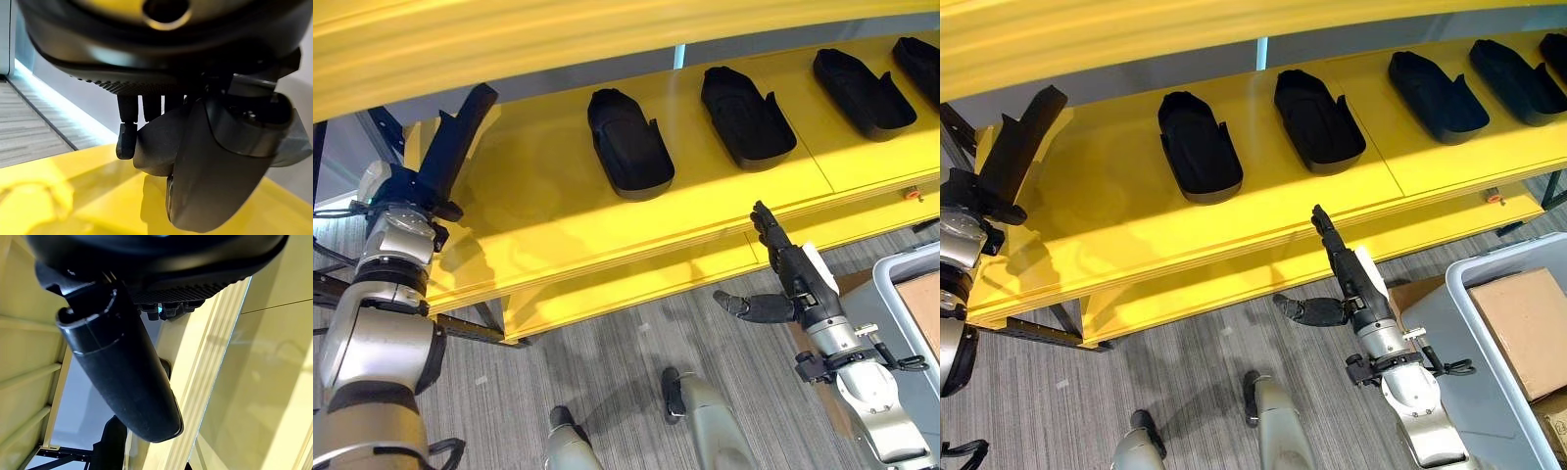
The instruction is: Move parts from the plastic box to the shelf.
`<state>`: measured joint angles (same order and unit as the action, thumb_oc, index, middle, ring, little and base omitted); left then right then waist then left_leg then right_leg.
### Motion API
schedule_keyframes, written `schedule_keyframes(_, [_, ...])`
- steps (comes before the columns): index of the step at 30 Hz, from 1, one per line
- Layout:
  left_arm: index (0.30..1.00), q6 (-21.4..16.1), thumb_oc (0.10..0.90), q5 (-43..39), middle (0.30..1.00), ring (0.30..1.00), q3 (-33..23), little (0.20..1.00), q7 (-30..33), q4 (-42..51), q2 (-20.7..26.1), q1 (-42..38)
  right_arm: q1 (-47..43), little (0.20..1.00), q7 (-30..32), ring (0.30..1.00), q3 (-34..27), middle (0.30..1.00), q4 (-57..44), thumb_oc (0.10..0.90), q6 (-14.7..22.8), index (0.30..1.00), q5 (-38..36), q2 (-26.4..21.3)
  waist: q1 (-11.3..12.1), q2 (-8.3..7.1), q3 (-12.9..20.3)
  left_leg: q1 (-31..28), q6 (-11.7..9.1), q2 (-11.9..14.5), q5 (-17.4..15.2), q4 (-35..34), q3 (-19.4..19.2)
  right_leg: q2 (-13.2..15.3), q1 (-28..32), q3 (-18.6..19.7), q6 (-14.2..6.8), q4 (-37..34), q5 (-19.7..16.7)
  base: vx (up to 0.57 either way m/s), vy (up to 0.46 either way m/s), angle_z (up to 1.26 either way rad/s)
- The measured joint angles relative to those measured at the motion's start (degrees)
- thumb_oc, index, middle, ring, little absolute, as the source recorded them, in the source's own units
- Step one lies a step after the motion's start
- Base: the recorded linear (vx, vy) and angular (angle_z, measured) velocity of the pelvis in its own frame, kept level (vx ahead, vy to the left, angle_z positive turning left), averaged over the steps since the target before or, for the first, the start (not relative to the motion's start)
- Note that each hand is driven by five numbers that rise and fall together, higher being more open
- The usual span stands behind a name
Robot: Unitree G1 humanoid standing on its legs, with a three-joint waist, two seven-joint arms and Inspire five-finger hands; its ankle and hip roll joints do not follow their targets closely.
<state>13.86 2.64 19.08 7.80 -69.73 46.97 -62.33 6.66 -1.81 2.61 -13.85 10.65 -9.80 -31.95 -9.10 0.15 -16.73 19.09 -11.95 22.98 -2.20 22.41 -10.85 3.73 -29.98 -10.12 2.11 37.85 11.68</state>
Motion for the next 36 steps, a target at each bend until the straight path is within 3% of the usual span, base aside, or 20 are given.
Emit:
schedule_keyframes(8, [0.300, 1.2, 0.400, -0.4, 0.300, 0.300, 1.6, 0.300, -3.5, 1.0, 0.0, -0.6, -0.1, 1.000, -0.8, 1.000, 0.0, 1.000, 0.0, 0.900, -0.1, 1.000, -0.4, 0.3, -0.1, -0.09, -0.7, -0.4, 0.0, 0.0, 0.0, 0.1, 0.1, 0.1, 0.4, -0.1, -0.1, 0.3, 0.4, 0.00, 0.000, 0.00])
schedule_keyframes(14, [0.300, 1.3, 0.400, -4.6, 0.300, 0.300, 1.7, 0.300, -3.6, 2.3, -0.4, -0.7, -0.2, 1.000, -0.9, 1.000, -0.1, 1.000, 0.0, 0.900, -0.4, 1.000, -0.4, 0.3, -0.1, -0.10, -0.7, -0.4, 0.0, 0.0, 0.0, 0.0, 0.1, 0.1, 0.5, -0.2, -0.2, 0.3, 0.5, 0.00, 0.000, 0.00])
schedule_keyframes(29, [0.300, 1.3, 0.400, -4.4, 0.300, 0.300, 1.7, 0.300, -3.8, 2.3, -0.6, -0.8, -0.1, 1.000, -1.7, 1.000, -0.1, 1.000, 0.0, 0.900, -1.0, 1.000, -0.4, 0.3, -0.1, -0.10, -0.7, -1.3, 0.0, 0.0, 0.0, -0.3, 0.1, 0.1, 1.2, -0.2, -0.3, 0.3, 0.8, 0.00, 0.000, 0.00])
schedule_keyframes(30, [0.822, 1.3, 0.773, -4.0, 0.822, 0.822, 1.7, 0.822, -3.9, 2.3, -0.6, -0.9, -0.1, 1.000, -1.9, 1.000, -0.1, 1.000, 0.0, 0.900, -1.0, 1.000, -0.4, 0.2, -0.1, -0.10, -0.7, -1.3, 0.0, 0.0, 0.0, -0.3, 0.1, 0.1, 1.2, -0.2, -0.3, 0.3, 0.8, 0.00, 0.000, 0.00])
schedule_keyframes(32, [0.868, 1.3, 0.806, -3.6, 0.868, 0.868, 1.7, 0.868, -4.4, 2.3, -0.6, -0.9, -0.1, 1.000, -2.1, 1.000, -0.1, 1.000, 0.0, 0.900, -1.0, 1.000, -0.4, 0.2, -0.1, -0.09, -0.7, -1.3, 0.0, 0.0, 0.0, -0.4, 0.1, 0.1, 1.1, -0.2, -0.2, 0.3, 0.7, 0.00, 0.000, 0.00])
schedule_keyframes(33, [1.000, 1.3, 0.900, -3.0, 1.000, 1.000, 1.7, 1.000, -4.5, 2.3, -0.6, -0.9, 0.0, 1.000, -2.2, 1.000, -0.1, 1.000, 0.0, 0.900, -1.0, 1.000, -0.4, 0.2, -0.1, -0.10, -0.7, -1.3, 0.0, 0.0, 0.0, -0.4, 0.1, 0.1, 1.1, -0.2, -0.1, 0.3, 0.7, 0.00, 0.000, 0.00])
schedule_keyframes(36, [1.000, 1.3, 0.900, -1.0, 1.000, 1.000, 1.7, 1.000, -4.6, 2.3, -0.6, -0.9, 0.1, 1.000, -2.8, 1.000, -0.1, 1.000, -0.1, 0.900, -1.0, 1.000, -0.4, 0.2, -0.1, -0.10, -0.7, -1.3, 0.0, 0.0, 0.0, -0.4, 0.1, 0.1, 1.1, -0.2, 0.0, 0.3, 0.6, 0.00, 0.000, 0.00])
